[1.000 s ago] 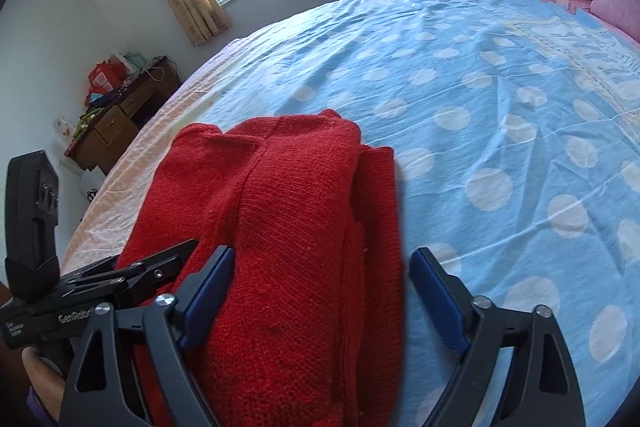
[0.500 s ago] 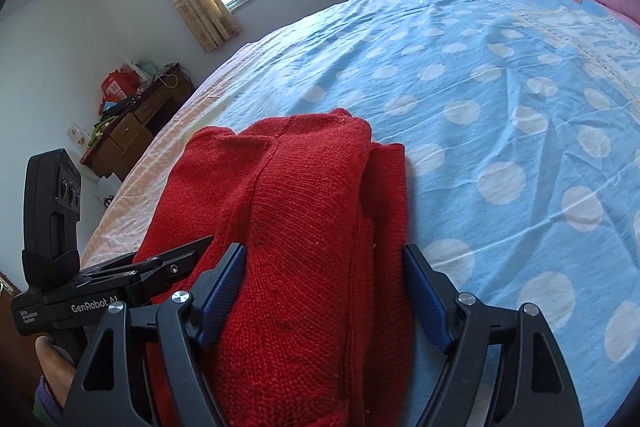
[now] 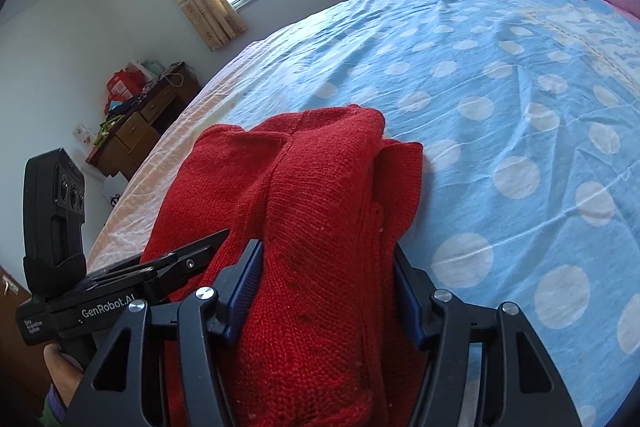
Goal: Fold small clothes
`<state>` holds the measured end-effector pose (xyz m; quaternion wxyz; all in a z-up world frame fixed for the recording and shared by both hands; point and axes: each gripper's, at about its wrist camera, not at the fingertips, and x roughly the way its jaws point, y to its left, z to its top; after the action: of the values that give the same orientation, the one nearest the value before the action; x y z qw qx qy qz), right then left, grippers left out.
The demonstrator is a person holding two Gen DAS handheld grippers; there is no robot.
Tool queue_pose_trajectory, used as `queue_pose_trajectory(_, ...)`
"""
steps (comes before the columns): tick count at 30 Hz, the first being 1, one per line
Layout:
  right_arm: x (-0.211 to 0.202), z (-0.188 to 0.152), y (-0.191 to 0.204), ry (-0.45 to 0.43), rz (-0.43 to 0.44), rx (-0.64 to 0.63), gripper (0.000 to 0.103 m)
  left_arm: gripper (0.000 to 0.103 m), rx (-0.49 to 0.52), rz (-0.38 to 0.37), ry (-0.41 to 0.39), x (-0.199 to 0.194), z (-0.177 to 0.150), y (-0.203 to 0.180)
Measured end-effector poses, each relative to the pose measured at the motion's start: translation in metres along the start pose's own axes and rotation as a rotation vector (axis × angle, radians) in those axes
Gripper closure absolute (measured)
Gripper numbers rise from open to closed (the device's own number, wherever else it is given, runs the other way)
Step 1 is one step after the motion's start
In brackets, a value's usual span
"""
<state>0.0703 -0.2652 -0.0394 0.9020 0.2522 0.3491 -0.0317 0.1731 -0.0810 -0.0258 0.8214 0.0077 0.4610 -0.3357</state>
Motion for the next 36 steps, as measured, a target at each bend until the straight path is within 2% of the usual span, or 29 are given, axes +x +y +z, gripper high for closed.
queue_pose_trajectory(3,0.002,0.001,0.0,0.004,-0.003,0.013,0.041,0.024,-0.014,-0.001,0.005,0.001,0.001,0.001)
queue_pose_trajectory(4,0.001,0.001,0.0,0.004,-0.005,0.015,0.043,0.026,-0.014,0.002,0.004,0.0,0.0,0.0)
queue_pose_trajectory(5,0.0,0.0,0.001,0.001,-0.006,0.019,0.05,0.028,-0.014,0.008,-0.001,-0.002,0.0,-0.001)
queue_pose_trajectory(7,-0.004,-0.003,0.003,-0.004,0.004,0.035,0.056,0.043,-0.002,0.018,-0.014,-0.008,-0.003,-0.005)
queue_pose_trajectory(10,-0.014,-0.009,0.011,-0.015,-0.002,0.052,0.059,0.051,0.011,0.04,-0.016,-0.016,-0.005,-0.008)
queue_pose_trajectory(17,-0.034,-0.022,0.004,0.01,0.088,0.191,0.06,0.054,0.012,0.021,0.032,-0.031,-0.013,-0.009)
queue_pose_trajectory(21,-0.035,-0.027,0.001,0.016,0.085,0.208,0.06,0.044,0.001,0.037,0.039,-0.028,-0.016,-0.009)
queue_pose_trajectory(25,-0.028,-0.023,-0.003,0.033,0.074,0.17,0.051,0.017,-0.071,0.038,0.056,-0.018,-0.015,0.004)
queue_pose_trajectory(26,-0.025,-0.02,-0.005,0.04,0.068,0.16,0.045,0.016,-0.092,0.022,0.061,-0.016,-0.015,0.007)
queue_pose_trajectory(27,-0.022,-0.018,-0.008,0.046,0.062,0.154,0.043,0.016,-0.104,0.008,0.06,-0.015,-0.013,0.009)
queue_pose_trajectory(30,-0.014,-0.012,-0.011,0.057,0.075,0.112,0.041,0.015,-0.063,0.032,0.057,-0.012,-0.012,0.001)
queue_pose_trajectory(32,-0.009,-0.009,-0.007,0.055,0.06,0.076,0.041,0.023,-0.021,0.046,0.046,-0.011,-0.011,-0.006)
queue_pose_trajectory(33,-0.008,-0.009,-0.006,0.055,0.055,0.07,0.041,0.03,0.002,0.043,0.032,-0.013,-0.012,-0.009)
queue_pose_trajectory(34,-0.008,-0.009,-0.004,0.058,0.05,0.063,0.048,0.038,0.013,0.036,0.022,-0.014,-0.012,-0.01)
queue_pose_trajectory(35,-0.009,-0.009,-0.001,0.066,0.063,0.064,0.054,0.042,0.021,0.026,0.011,-0.016,-0.013,-0.009)
queue_pose_trajectory(36,-0.011,-0.01,0.001,0.076,0.076,0.076,0.055,0.049,0.02,0.018,0.0,-0.019,-0.014,-0.008)
